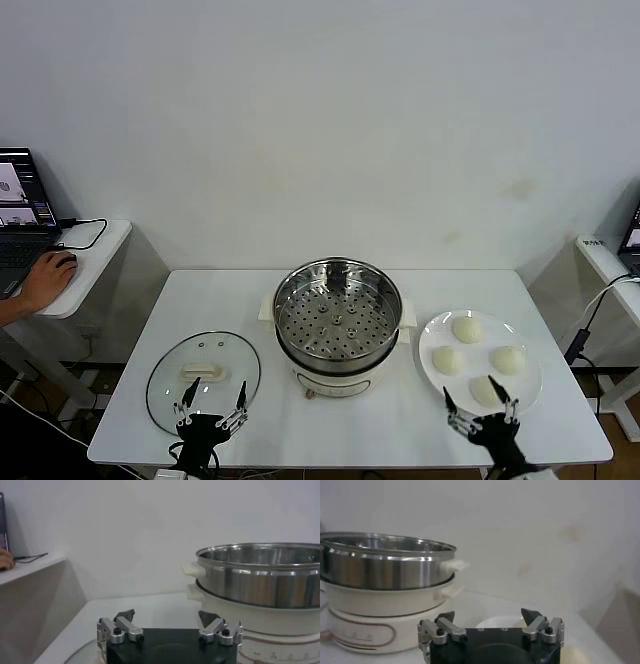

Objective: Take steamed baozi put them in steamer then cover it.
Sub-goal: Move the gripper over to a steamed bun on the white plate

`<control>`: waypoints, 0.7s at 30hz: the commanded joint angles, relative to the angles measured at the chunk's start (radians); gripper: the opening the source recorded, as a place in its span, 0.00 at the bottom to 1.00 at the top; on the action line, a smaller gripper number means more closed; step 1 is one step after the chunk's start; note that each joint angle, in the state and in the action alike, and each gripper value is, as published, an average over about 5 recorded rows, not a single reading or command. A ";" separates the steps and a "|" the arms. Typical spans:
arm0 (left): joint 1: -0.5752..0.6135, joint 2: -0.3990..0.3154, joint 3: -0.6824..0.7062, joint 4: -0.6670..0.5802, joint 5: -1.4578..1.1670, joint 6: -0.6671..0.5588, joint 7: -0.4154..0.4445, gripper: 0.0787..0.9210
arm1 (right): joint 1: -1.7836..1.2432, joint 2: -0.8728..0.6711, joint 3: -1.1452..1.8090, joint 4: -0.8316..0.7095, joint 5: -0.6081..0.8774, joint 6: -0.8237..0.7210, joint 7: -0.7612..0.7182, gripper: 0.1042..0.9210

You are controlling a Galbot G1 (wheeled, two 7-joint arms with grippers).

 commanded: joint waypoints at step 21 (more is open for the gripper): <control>0.020 -0.008 -0.044 -0.021 0.104 -0.010 0.006 0.88 | 0.873 -0.669 -0.485 -0.546 -0.454 -0.061 -0.631 0.88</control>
